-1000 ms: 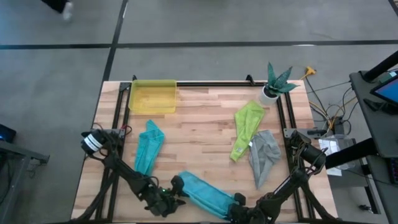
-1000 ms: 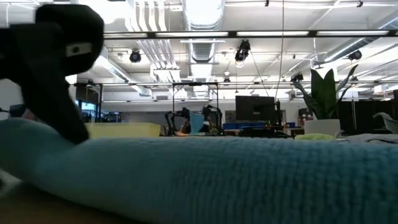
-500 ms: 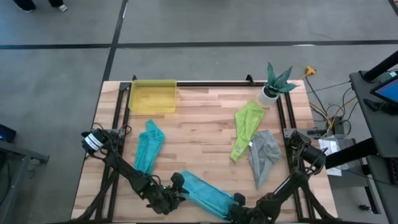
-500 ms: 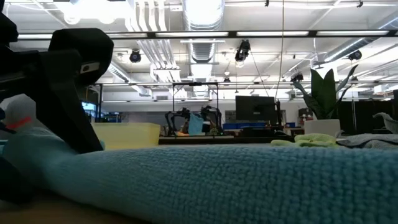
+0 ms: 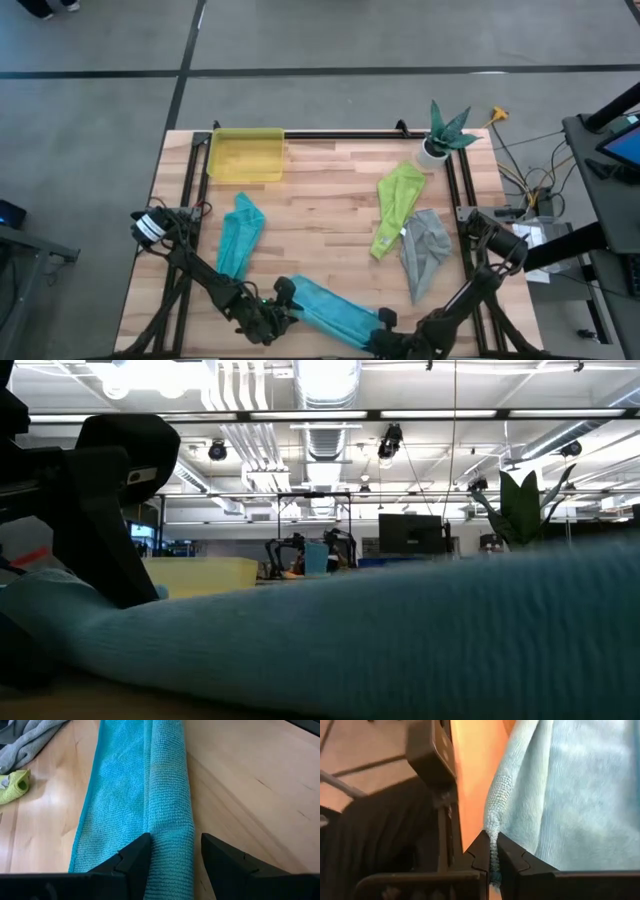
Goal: Roll microfiber towels into tight, uniform cylinder then place into a basket
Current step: Roll the right light blue towel
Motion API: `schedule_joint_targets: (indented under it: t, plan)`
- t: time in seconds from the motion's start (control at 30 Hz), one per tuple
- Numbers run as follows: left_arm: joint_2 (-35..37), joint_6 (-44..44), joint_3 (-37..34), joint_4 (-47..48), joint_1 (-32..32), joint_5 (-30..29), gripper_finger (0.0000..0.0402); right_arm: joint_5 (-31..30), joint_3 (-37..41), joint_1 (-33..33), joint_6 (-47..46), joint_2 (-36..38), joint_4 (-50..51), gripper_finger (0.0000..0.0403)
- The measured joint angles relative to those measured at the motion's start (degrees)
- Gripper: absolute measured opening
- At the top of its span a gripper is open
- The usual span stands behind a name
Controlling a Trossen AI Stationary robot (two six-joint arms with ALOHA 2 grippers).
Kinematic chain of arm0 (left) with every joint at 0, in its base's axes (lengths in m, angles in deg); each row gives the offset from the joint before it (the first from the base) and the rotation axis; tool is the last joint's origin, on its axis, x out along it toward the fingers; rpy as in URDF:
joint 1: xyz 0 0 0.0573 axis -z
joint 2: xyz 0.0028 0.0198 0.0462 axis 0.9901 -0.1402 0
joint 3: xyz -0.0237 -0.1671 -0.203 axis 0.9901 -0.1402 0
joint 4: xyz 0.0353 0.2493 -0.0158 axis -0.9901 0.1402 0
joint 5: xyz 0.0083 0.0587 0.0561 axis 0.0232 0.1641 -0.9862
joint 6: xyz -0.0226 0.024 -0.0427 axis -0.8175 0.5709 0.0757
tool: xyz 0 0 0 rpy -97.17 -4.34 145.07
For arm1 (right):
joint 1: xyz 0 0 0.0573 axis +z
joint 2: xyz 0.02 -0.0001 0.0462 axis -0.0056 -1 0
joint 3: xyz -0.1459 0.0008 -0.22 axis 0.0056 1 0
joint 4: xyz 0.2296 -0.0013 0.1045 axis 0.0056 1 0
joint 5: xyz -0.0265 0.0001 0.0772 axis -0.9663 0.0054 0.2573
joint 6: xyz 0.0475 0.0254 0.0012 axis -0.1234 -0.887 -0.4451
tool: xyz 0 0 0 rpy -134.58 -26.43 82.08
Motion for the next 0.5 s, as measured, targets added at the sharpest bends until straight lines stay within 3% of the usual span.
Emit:
schedule_joint_targets:
  t: [0.5]
  plan:
    - [-0.02, -1.52, -0.24, -0.17, -0.02, 0.02, 0.0162, -3.08, -0.11, 0.06, 5.97, 3.17, 1.48, 0.0009]
